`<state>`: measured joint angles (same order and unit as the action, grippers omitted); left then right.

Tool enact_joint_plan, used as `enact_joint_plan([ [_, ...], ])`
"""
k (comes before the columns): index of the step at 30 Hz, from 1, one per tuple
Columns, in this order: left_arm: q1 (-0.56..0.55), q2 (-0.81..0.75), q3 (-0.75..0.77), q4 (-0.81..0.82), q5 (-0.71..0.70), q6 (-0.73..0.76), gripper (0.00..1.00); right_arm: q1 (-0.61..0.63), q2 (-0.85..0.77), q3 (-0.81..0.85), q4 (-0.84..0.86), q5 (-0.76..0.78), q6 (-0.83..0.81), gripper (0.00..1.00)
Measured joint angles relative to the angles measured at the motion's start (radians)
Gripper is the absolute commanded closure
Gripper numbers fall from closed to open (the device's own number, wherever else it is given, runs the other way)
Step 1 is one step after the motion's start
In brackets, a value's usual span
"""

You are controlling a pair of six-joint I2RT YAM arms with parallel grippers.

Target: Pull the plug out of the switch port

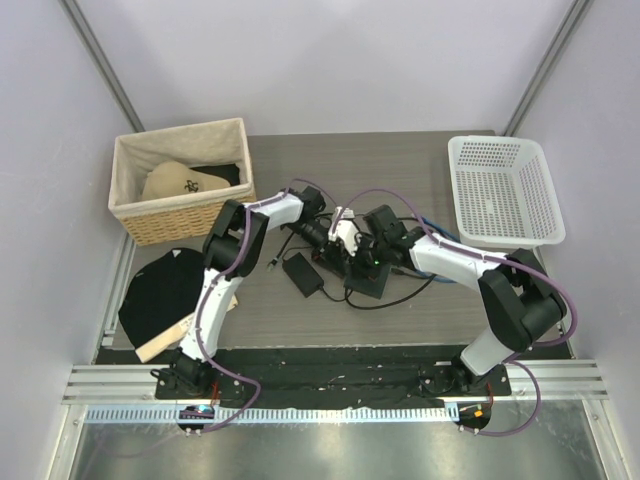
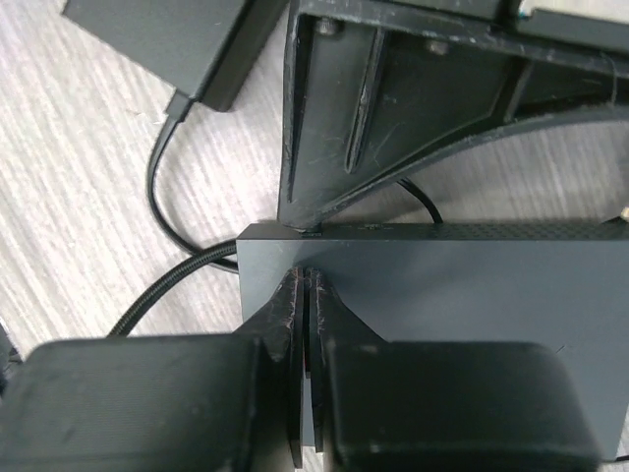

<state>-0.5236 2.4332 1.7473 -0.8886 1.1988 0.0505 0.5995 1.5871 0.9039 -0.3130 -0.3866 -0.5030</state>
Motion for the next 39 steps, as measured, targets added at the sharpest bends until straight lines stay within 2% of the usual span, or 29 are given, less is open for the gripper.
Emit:
enact_joint_plan([
  [4, 0.000, 0.003, 0.047, -0.039, -0.056, 0.020, 1.00, -0.004, 0.018, 0.008, 0.012, 0.002, 0.004, 0.99],
  [12, 0.014, -0.061, -0.153, 0.081, 0.029, 0.012, 1.00, 0.006, 0.021, 0.010, 0.024, -0.020, 0.009, 0.99],
  [20, 0.033, -0.013, -0.064, -0.007, 0.025, -0.010, 1.00, 0.005, 0.021, 0.008, 0.045, -0.019, 0.009, 0.99],
  [27, 0.008, -0.048, -0.156, 0.061, 0.051, 0.011, 1.00, 0.006, 0.016, 0.000, 0.042, -0.020, 0.010, 0.99],
  [31, -0.003, -0.007, -0.025, -0.099, -0.009, 0.098, 1.00, 0.006, 0.016, 0.000, 0.040, -0.018, 0.010, 0.99],
  [35, 0.014, 0.071, 0.128, -0.196, -0.024, 0.106, 1.00, -0.005, 0.016, 0.002, 0.056, 0.004, 0.008, 0.99],
  [39, 0.032, 0.072, 0.090, -0.170, 0.016, 0.109, 1.00, -0.005, 0.010, -0.009, 0.073, 0.012, 0.009, 0.99],
])
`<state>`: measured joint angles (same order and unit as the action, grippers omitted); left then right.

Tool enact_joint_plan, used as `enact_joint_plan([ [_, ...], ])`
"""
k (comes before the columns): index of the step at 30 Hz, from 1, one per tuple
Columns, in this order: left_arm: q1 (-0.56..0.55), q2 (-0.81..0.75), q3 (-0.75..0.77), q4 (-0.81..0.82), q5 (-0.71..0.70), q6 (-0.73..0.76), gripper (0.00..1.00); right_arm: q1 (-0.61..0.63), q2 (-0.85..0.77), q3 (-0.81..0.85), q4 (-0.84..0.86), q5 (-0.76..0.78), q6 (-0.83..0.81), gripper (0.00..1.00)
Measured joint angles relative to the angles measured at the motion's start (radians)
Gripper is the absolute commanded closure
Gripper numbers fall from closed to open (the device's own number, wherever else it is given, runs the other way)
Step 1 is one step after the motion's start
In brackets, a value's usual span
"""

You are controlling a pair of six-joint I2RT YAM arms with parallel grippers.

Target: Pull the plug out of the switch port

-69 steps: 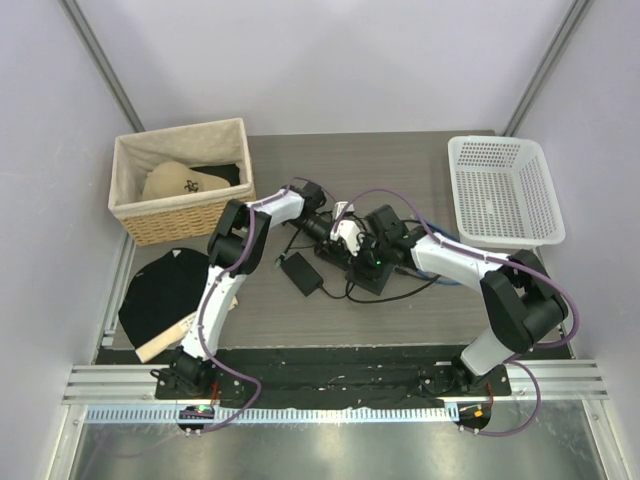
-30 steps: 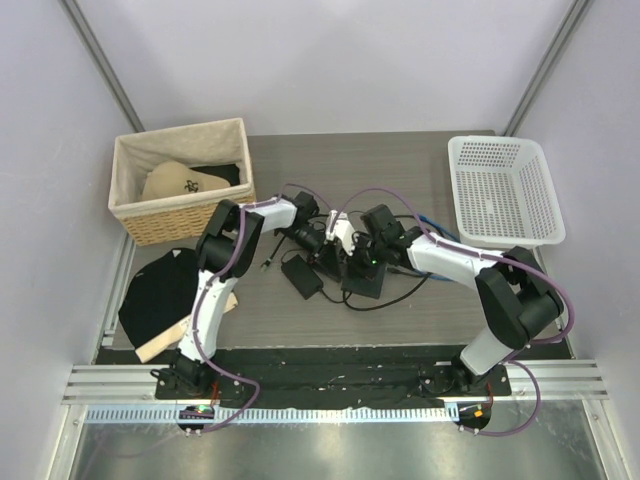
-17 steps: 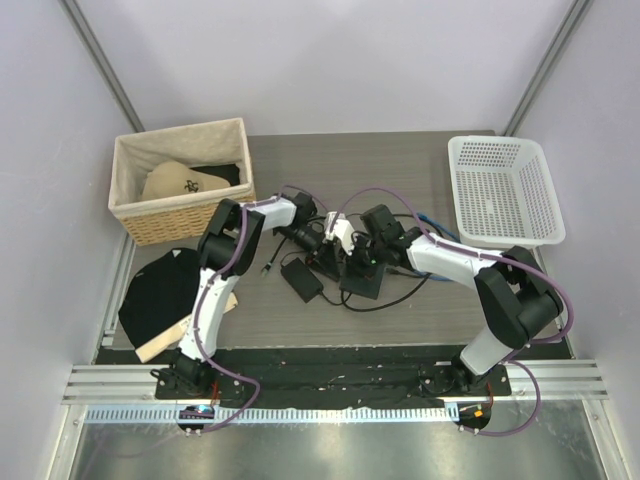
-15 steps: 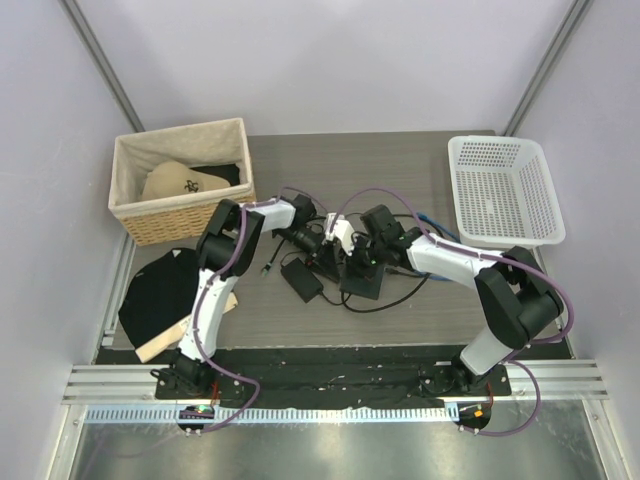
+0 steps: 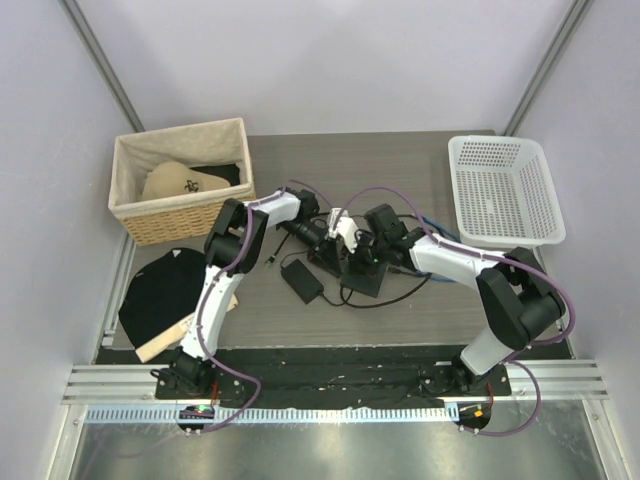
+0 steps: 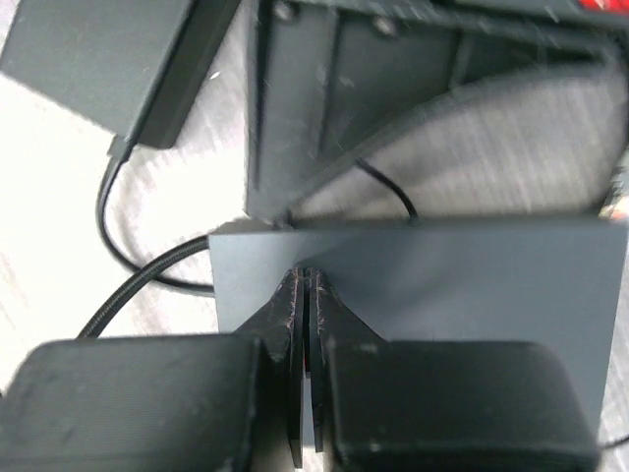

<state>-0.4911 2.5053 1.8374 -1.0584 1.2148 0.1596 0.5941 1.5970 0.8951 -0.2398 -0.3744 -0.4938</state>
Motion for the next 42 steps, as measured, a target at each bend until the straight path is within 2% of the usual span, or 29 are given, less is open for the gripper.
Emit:
enact_joint_plan([
  [4, 0.001, -0.048, -0.166, 0.084, 0.082, 0.006, 1.00, 0.003, -0.022, -0.027, -0.003, -0.013, 0.008, 0.99],
  [6, -0.003, -0.064, -0.199, 0.098, 0.085, 0.006, 1.00, 0.010, -0.029, -0.034, -0.007, -0.018, 0.009, 0.99],
  [8, -0.004, -0.062, -0.185, 0.088, 0.079, 0.004, 1.00, 0.011, -0.028, -0.033, -0.009, -0.021, 0.011, 0.99],
  [12, 0.001, -0.010, -0.051, 0.011, 0.041, -0.034, 1.00, 0.007, -0.025, -0.025, -0.013, -0.007, 0.010, 0.99],
  [15, 0.002, 0.005, 0.004, 0.016, 0.017, -0.047, 1.00, -0.004, -0.019, -0.020, -0.005, 0.008, 0.011, 0.99],
  [17, 0.002, 0.003, -0.018, 0.035, 0.029, -0.050, 1.00, -0.003, -0.020, -0.021, -0.005, 0.012, 0.010, 0.99],
  [23, 0.009, -0.079, -0.235, 0.185, 0.100, -0.055, 1.00, 0.010, -0.022, -0.028, -0.005, -0.003, 0.023, 0.99],
  [29, 0.030, -0.079, -0.187, 0.254, 0.052, -0.238, 1.00, 0.010, -0.019, -0.029, 0.012, 0.023, 0.030, 0.99],
  [32, 0.048, -0.057, -0.103, 0.257, 0.021, -0.260, 1.00, -0.010, -0.005, -0.025, 0.036, 0.037, 0.030, 0.99],
  [35, 0.065, -0.057, -0.104, 0.274, 0.019, -0.256, 1.00, -0.052, 0.010, -0.011, 0.045, 0.006, 0.038, 0.99],
  [42, 0.087, -0.132, -0.341, 0.486, 0.111, -0.302, 1.00, -0.192, 0.090, 0.048, 0.045, -0.090, 0.061, 0.99],
])
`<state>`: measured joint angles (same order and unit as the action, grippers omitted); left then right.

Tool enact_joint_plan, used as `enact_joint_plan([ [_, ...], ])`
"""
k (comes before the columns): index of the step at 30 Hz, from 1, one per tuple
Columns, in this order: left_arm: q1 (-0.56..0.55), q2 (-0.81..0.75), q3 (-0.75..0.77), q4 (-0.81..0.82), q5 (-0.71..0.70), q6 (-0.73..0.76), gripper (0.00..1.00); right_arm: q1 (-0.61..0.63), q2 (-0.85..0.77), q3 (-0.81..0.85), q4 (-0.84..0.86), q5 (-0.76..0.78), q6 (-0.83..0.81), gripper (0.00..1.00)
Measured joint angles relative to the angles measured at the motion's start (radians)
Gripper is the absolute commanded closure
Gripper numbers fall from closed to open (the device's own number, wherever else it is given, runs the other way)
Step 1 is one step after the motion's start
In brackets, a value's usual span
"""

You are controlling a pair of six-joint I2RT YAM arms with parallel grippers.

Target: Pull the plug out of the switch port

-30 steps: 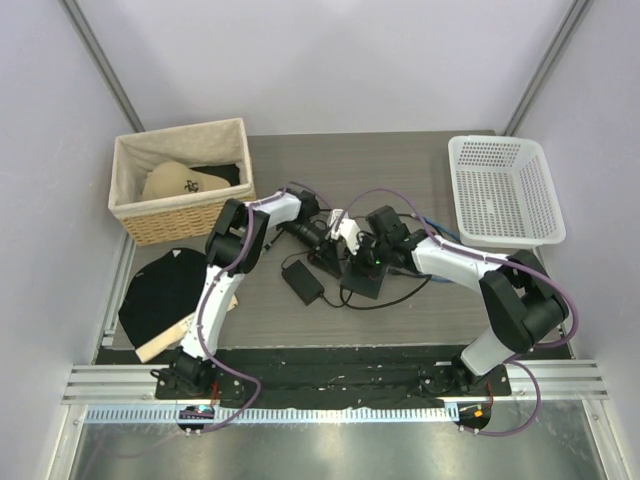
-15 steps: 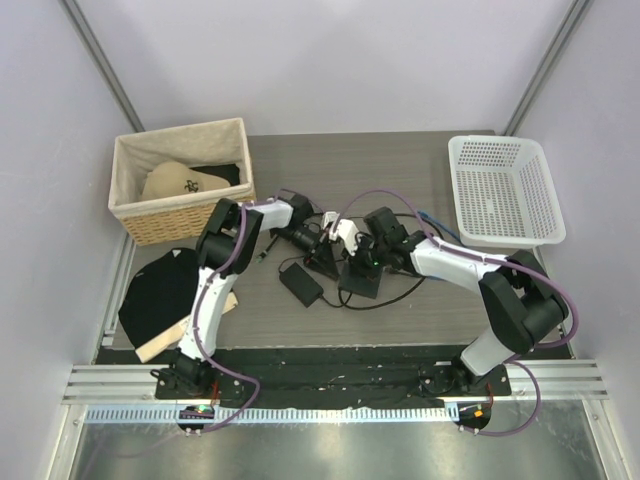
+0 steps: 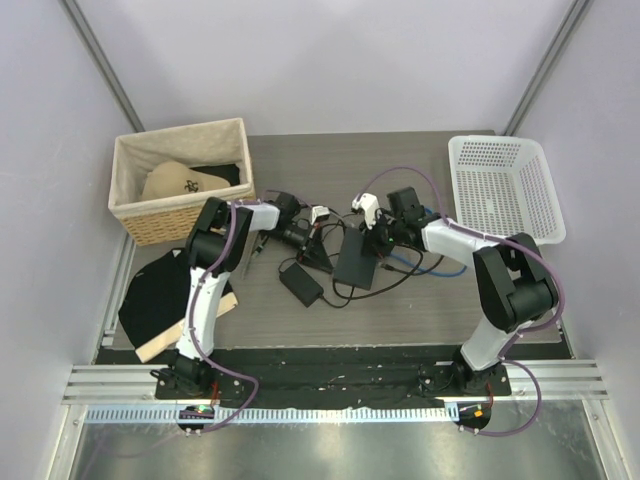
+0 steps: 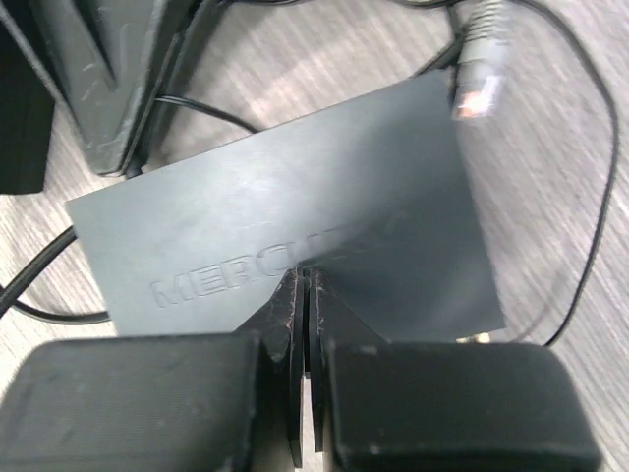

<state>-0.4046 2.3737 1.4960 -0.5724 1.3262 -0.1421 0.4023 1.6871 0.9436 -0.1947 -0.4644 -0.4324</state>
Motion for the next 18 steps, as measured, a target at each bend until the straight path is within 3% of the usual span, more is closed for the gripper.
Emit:
enact_joint_plan([
  [6, 0.011, 0.002, 0.056, 0.019, -0.047, -0.100, 1.00, -0.018, 0.032, 0.017, -0.001, -0.017, -0.003, 0.99],
  [10, 0.028, 0.002, 0.053, 0.151, -0.076, -0.242, 1.00, -0.003, 0.058, 0.047, 0.000, -0.006, -0.007, 0.99],
  [13, 0.039, -0.045, -0.097, 0.385, -0.063, -0.389, 1.00, 0.005, 0.063, 0.056, -0.011, 0.003, -0.010, 0.99],
  [16, 0.040, -0.163, -0.320, 0.693, -0.136, -0.541, 1.00, 0.018, 0.080, 0.072, -0.012, -0.013, -0.009, 0.99],
  [18, 0.039, -0.185, -0.343, 0.721, -0.161, -0.564, 1.00, 0.023, 0.082, 0.074, -0.012, -0.017, -0.010, 0.99],
])
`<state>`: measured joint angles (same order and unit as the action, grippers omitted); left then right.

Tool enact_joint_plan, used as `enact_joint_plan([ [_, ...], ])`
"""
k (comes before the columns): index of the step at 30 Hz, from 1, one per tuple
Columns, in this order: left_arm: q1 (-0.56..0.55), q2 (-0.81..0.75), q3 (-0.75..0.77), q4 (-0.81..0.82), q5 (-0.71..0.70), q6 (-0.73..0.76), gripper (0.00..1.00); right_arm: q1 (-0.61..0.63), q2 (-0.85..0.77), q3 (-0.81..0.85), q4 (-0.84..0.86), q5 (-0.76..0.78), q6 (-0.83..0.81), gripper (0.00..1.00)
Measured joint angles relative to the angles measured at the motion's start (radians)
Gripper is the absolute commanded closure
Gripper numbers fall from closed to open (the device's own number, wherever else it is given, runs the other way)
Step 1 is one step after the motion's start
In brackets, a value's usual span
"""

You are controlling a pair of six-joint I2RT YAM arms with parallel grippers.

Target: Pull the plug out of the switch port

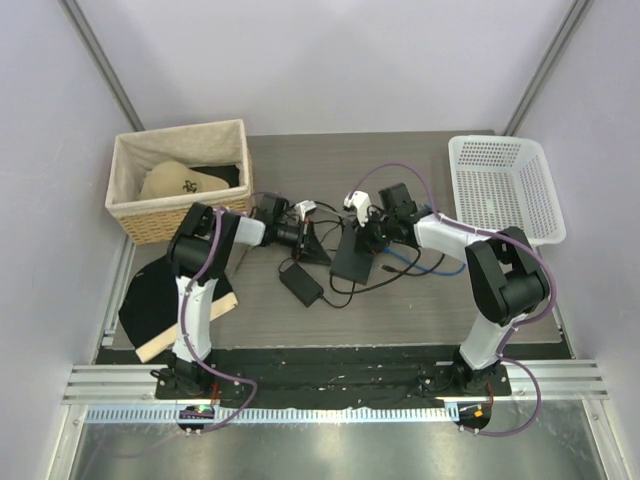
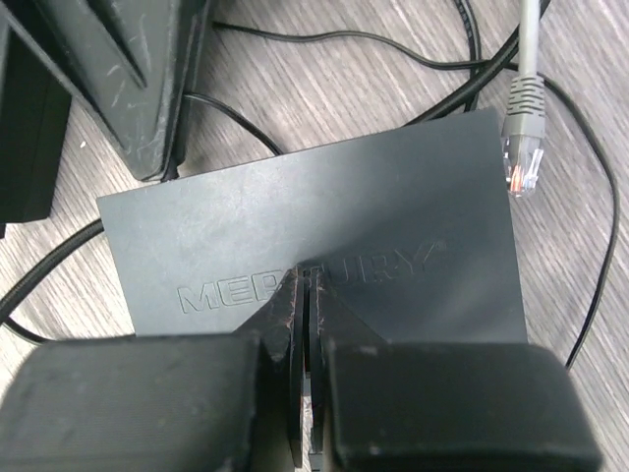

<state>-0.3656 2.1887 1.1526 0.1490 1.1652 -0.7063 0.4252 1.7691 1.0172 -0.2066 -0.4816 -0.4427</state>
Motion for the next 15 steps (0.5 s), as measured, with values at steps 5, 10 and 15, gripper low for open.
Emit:
enact_joint_plan([
  [5, 0.028, 0.075, 0.192, -0.183, -0.003, 0.065, 1.00, 0.002, 0.006, 0.003, 0.023, 0.012, -0.011, 0.99],
  [10, 0.040, 0.116, 0.263, -0.210, 0.013, 0.095, 1.00, 0.011, 0.013, 0.009, 0.044, 0.039, -0.015, 0.99],
  [15, 0.023, 0.120, 0.256, -0.199, 0.023, 0.107, 1.00, 0.010, 0.002, 0.056, -0.019, 0.050, 0.025, 0.41],
])
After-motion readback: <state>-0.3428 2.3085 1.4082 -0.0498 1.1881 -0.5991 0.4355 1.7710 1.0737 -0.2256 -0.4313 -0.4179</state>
